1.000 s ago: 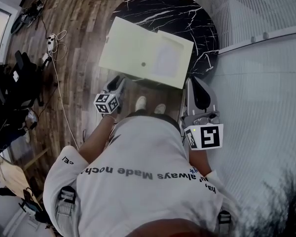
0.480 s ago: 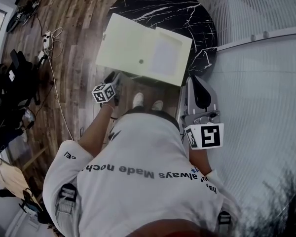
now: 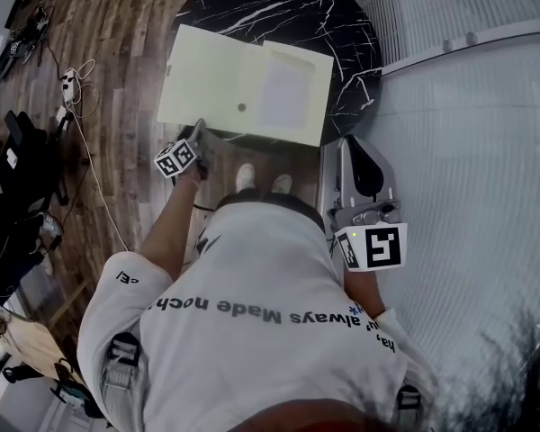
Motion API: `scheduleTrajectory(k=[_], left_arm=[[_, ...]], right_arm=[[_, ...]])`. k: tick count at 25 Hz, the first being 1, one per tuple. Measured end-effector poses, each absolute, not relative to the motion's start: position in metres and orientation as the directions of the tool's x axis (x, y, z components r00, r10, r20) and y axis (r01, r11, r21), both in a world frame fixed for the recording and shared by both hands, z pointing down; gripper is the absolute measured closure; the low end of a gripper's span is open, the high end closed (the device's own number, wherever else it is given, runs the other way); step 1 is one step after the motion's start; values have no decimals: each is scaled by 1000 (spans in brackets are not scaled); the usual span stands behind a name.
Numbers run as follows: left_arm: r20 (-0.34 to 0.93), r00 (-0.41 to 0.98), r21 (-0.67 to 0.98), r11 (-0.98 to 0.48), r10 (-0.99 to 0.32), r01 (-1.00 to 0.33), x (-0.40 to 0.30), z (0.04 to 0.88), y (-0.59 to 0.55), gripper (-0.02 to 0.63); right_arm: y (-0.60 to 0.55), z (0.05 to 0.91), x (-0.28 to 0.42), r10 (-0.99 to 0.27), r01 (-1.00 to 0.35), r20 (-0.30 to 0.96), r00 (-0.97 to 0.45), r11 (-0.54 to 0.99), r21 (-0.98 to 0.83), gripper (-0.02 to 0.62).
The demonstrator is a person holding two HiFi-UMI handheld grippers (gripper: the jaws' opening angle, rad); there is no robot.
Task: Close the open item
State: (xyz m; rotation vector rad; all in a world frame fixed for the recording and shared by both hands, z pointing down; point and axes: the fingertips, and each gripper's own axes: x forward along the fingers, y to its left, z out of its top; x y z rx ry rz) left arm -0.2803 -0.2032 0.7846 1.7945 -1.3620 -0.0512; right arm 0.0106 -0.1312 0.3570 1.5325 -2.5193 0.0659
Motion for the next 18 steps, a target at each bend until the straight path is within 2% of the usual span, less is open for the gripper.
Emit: scheduleTrajectory(k=[2,3,9,18], left_arm=[[431,388,648,-20,-815,-761,-283,782,-207,547],[422,384,654,-18,-821,-757,-283,779,-209,564],[400,386,653,-37,-831,-756,-276,765,-209,594],[421,379,572,-82,-824,-816,-256,740,-207,600]], right_arm=[[-131,357,14,-878,-887,186,-440,458,62,594],[-131,357,15,-879,-888,185,-438,456,62,594],[-129,356,19,-881,-890,175,-439,453,54,594],[-128,350,29,-880,-885,143,-454,463,42,594]])
